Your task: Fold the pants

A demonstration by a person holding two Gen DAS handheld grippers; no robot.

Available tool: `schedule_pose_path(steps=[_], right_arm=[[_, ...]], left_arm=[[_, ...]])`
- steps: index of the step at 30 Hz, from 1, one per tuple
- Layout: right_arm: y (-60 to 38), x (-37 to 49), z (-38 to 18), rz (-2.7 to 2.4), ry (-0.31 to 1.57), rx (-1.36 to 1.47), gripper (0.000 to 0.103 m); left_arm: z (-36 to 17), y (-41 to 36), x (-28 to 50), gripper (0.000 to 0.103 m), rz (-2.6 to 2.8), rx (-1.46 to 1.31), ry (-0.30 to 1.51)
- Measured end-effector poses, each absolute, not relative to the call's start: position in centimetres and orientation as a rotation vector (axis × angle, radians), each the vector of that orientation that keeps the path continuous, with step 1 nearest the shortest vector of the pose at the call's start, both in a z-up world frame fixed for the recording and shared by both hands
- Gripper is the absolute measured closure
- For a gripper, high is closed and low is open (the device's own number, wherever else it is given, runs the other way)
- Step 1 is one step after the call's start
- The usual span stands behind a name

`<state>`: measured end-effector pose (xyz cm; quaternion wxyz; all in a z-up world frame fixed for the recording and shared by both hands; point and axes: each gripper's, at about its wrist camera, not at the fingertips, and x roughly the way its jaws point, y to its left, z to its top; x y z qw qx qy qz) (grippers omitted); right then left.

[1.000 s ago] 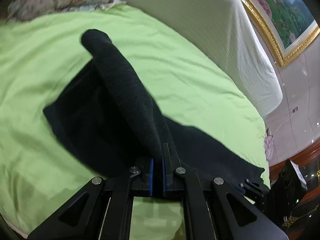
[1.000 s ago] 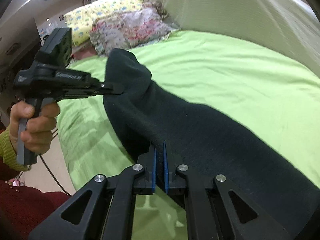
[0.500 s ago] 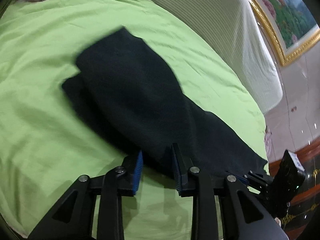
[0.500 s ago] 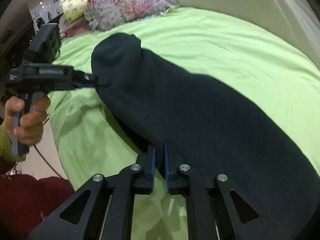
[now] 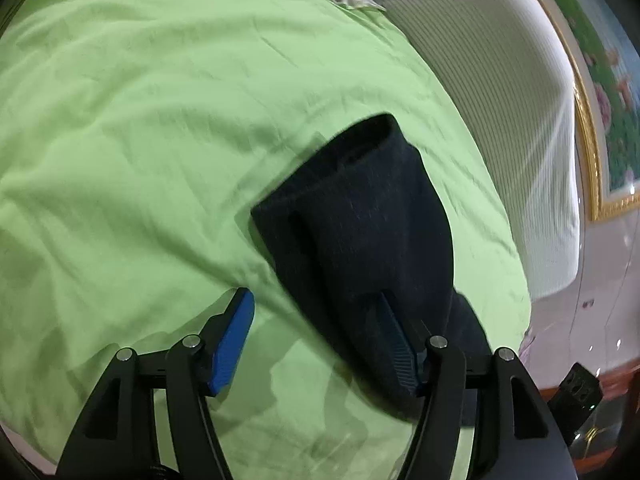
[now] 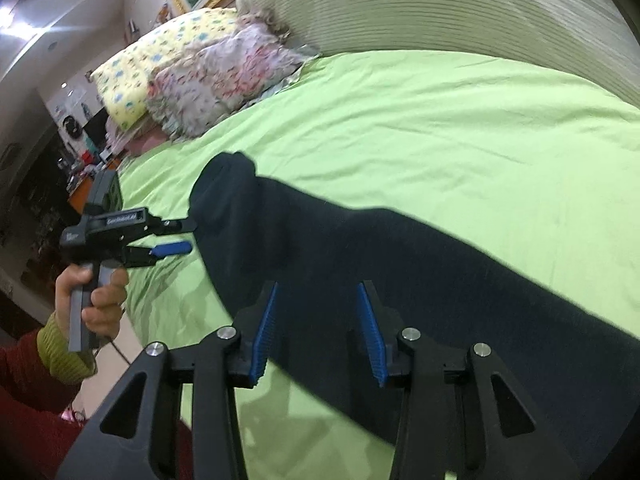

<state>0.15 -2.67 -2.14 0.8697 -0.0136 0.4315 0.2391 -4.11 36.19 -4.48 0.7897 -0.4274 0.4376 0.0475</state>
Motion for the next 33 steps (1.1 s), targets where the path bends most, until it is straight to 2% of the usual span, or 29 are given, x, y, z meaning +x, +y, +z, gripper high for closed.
schedule_pose_path(steps=[7,11,16,18,19,21,22,24,27,33], right_arm=[[-4.7,6.4,-2.0,0.433,0.916,0.074,0.059],[-3.0,10.5,-3.4,0.46,0.993,-0.006,0.058],[0.5,12.4,-8.1,0.519,1.197,-0.237,0.058],[0.7,12.2,-8.2,0.541,1.175,-0.259,0.058],[0.6,12.2,-8.1,0.546,1.185,-0.255,0.063],[0.7,11.9,-7.7,0.577,1.2,-0.232,0.085],[1.4,11.2,-7.4,0.568,1.183,-0.295,0.086],[2.7,9.9,-6.6,0.571,1.147,-0.398,0.089],[3.5,7.6,-4.1,0.534,1.041,-0.49,0.089],[3.3,6.9,-1.5,0.39,0.852,-0.527,0.091]], left_arm=[[-4.7,36.3,-0.7,0.031,0.159,-0.906,0.948],[-4.4,35.7,0.6,0.032,0.178,-0.836,0.941],[-4.7,35.8,0.3,0.036,0.198,-0.853,0.88],[-4.7,35.4,0.3,0.04,0.207,-0.825,0.856],[-4.7,35.2,0.2,0.042,0.21,-0.807,0.849],[-4.6,34.7,0.4,0.057,0.209,-0.767,0.837],[-4.5,34.5,0.4,0.06,0.197,-0.761,0.835],[-3.9,34.8,-0.1,0.078,0.165,-0.814,0.785],[-1.4,35.2,-2.1,0.082,0.104,-0.812,0.69],[0.3,34.9,-4.6,0.084,0.053,-0.768,0.667]])
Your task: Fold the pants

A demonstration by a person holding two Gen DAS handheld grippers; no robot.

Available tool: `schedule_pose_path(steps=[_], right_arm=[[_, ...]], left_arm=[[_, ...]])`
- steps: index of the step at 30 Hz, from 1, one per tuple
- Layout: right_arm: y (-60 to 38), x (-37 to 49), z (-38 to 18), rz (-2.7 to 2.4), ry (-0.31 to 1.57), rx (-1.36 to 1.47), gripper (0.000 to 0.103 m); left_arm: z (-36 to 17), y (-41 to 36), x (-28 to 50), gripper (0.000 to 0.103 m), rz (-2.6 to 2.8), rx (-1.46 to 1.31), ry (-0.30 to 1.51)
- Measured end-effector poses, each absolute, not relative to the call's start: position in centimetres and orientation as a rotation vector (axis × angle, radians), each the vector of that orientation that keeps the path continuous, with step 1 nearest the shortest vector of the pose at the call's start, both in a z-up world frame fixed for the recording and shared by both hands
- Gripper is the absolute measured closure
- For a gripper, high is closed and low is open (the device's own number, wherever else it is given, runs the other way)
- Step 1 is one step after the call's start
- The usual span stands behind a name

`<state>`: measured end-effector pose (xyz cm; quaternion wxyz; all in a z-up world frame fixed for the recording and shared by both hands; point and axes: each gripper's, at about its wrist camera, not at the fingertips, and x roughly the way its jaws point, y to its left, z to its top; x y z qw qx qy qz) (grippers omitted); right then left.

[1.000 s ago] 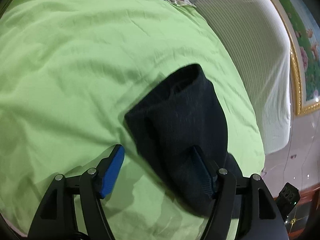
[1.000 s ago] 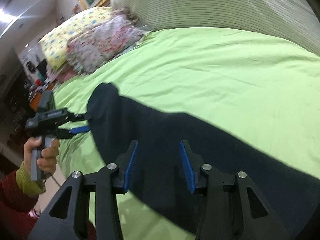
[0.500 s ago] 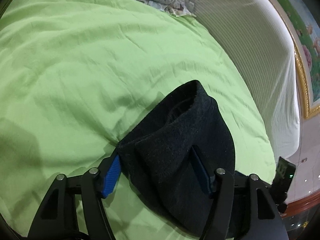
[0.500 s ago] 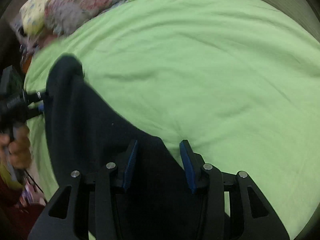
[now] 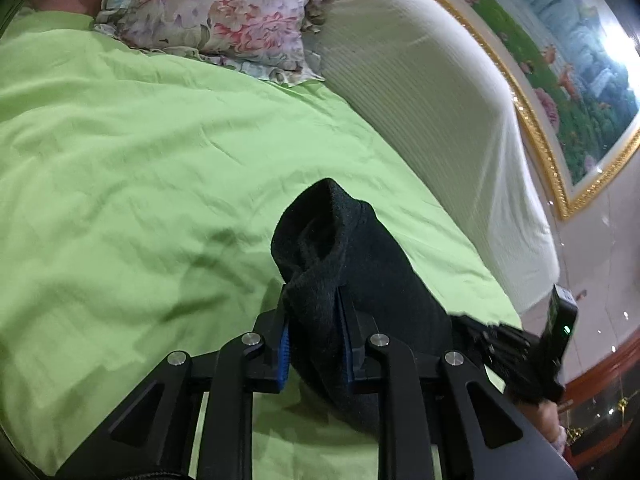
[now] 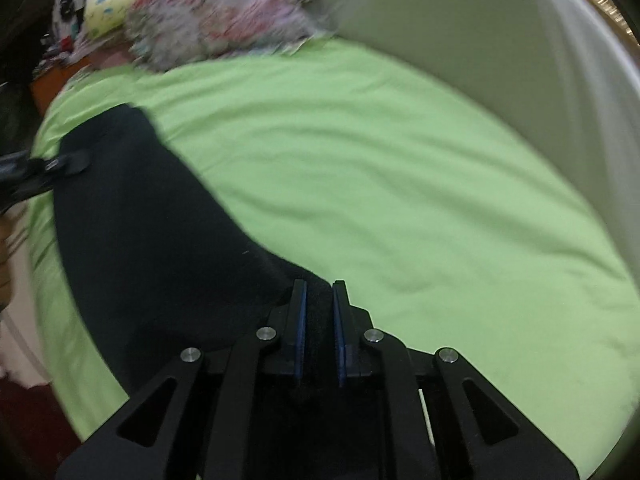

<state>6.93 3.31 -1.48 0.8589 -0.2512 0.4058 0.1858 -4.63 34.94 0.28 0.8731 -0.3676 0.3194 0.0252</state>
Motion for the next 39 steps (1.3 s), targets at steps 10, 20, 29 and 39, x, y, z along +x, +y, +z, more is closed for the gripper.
schedule_pose_path(steps=[10,20,29,39], right_arm=[[3.3,9.6,-6.8,0.283,0.884,-0.494,0.091],[-3.8,4.7,-2.6,0.182,0.784,-0.197,0.063],[-10.7,-3.9,-1.6,0.079,0.759,0.025,0.052],[-19.5,-11.5,-1.3,-0.118,0.694,0.271,0.048]], left_arm=[[-3.6,35.7,-3.0,0.082,0.137,-0.643,0.745],[-0.4,37.7,-6.6,0.072,0.251,-0.617,0.645],[1.5,32.4,-5.1,0.05,0.163,-0.537,0.69],[1.4,22.3,-1.5,0.046,-0.037,-0.454,0.79]])
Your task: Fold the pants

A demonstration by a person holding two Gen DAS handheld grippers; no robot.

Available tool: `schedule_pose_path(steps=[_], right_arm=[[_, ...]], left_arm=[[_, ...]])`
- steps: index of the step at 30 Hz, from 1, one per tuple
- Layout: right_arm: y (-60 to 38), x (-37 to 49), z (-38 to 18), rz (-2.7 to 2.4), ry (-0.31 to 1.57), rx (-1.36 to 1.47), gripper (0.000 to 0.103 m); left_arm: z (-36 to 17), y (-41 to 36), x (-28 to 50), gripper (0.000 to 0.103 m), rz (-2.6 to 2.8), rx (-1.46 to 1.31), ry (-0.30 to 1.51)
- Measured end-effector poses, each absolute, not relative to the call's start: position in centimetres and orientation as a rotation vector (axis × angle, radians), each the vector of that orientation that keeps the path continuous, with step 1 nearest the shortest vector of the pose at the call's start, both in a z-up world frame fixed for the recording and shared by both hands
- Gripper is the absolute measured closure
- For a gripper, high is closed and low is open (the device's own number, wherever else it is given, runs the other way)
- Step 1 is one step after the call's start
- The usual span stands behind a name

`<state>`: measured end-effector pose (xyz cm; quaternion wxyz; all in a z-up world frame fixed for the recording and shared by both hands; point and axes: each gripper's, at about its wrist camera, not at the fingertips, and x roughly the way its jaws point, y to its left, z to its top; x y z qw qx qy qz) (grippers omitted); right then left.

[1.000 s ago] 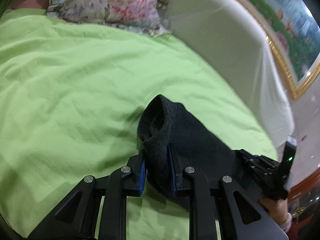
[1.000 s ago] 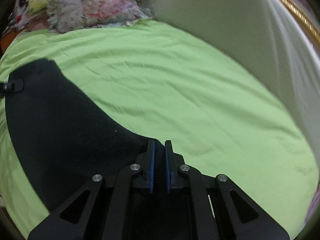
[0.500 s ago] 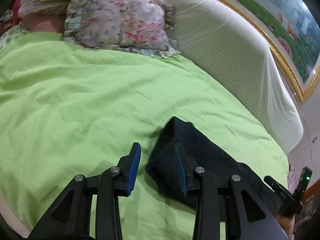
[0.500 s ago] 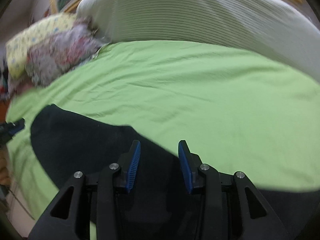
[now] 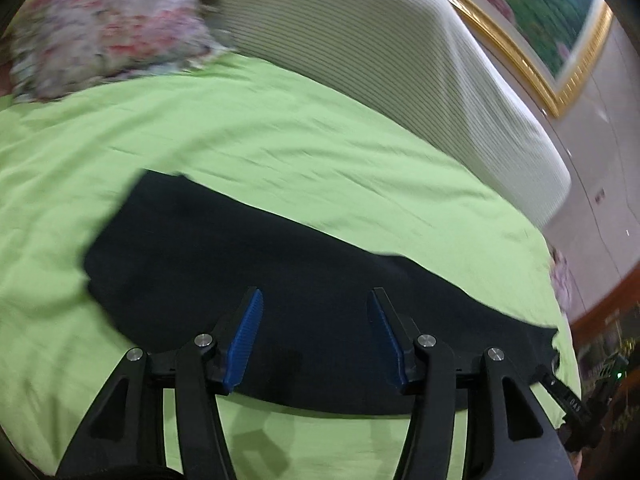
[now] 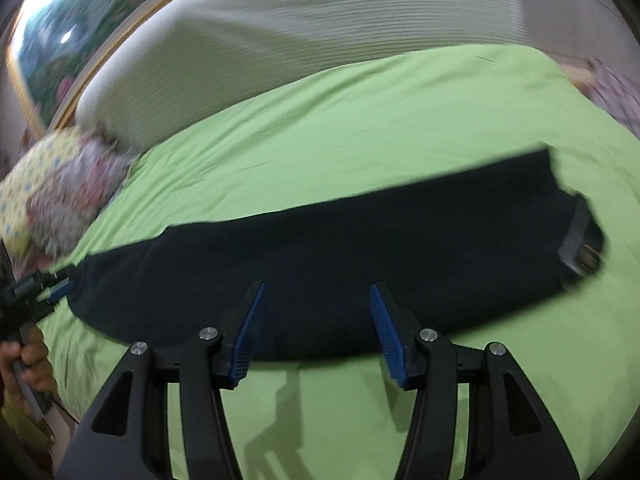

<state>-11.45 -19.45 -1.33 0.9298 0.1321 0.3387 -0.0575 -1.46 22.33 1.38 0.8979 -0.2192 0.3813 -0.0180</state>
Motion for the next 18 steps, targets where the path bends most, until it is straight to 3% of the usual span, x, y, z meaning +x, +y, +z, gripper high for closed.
schedule_pose_path(steps=[10,12,18], right_arm=[[-25.8,-15.8,-1.2,-0.3,0.619,0.447,0.039],[-26.6,-16.5,-1.4,-0.313,0.603,0.497,0.038],[-29.6,-17.0,-2.0,-0.326,0.56,0.614,0.038]], left_arm=[[1.5,10.3,2.3,0.038,-0.261,-0.297,0.906],[1.8,7.6,3.1,0.032,-0.312,-0.258,0.918],[2.1,-0.1,6.1,0.03,-0.465,-0.124,0.974]])
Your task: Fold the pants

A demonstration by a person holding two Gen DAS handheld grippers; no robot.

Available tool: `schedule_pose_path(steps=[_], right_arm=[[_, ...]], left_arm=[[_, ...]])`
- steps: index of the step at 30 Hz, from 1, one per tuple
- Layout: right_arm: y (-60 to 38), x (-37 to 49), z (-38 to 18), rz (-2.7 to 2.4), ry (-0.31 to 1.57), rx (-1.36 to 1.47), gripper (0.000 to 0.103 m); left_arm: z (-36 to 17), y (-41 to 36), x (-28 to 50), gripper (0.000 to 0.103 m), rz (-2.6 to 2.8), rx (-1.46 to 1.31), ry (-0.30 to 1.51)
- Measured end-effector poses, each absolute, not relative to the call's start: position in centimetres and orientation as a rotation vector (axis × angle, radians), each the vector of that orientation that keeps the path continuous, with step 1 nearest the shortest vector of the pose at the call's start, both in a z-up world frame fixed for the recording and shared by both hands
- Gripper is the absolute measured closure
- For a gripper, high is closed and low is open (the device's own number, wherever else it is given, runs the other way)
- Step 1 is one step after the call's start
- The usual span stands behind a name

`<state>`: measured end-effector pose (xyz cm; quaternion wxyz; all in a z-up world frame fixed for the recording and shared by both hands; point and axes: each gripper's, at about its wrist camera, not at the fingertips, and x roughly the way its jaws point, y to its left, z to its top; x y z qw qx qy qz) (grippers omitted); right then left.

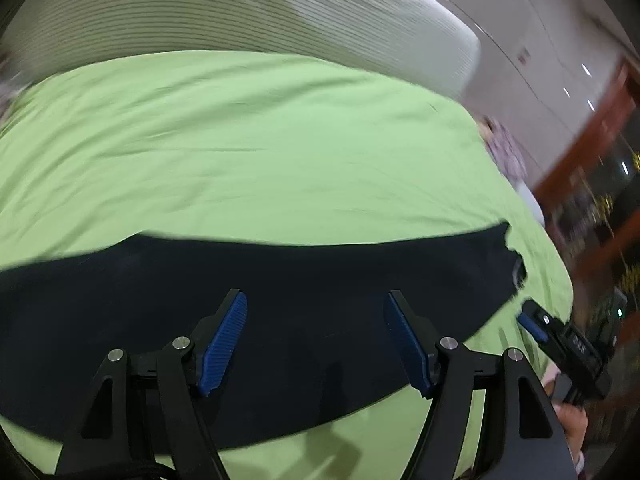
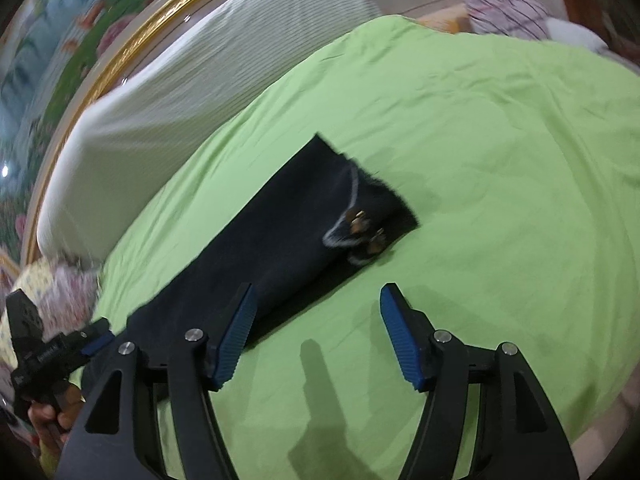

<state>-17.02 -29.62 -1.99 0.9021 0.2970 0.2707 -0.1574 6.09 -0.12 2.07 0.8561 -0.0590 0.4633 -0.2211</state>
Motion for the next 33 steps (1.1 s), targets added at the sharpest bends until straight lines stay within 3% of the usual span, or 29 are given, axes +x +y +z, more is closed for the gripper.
schedule_pose_path(steps=[11,13,16,22,27,33], right_arm=[[-31.6,-14.9,-3.3,-0.302,0.476,0.777,0.042],[-32.1,-14.7,-3.6,-0.329,0.48,0.781,0.069],[-32.8,-14.7,-4.4,-0.311,0.479,0.805,0.089],[-34.3,-17.1,-4.5,-0.236,0.412,0.839,0.092],[-33.0,-17.2,-4.4,-0.243,0.408,0.802,0.092],[-33.4,-17.3,-4.4,-0.225,0.414,0.799,0.092]], left_arm=[[0.7,-10.7,11.2,0.026,-0.706,0.062,1.09],[-0.1,-12.2,12.3,0.026,-0.741,0.077,1.125],[-1.1,-14.8,13.6,0.026,-0.792,0.098,1.167],[-2.1,-20.9,14.9,0.028,-0.9,0.219,1.192],[-3.1,-24.9,14.9,0.043,-0.994,0.267,1.243],[-3.5,-29.0,15.3,0.052,-1.079,0.292,1.267]])
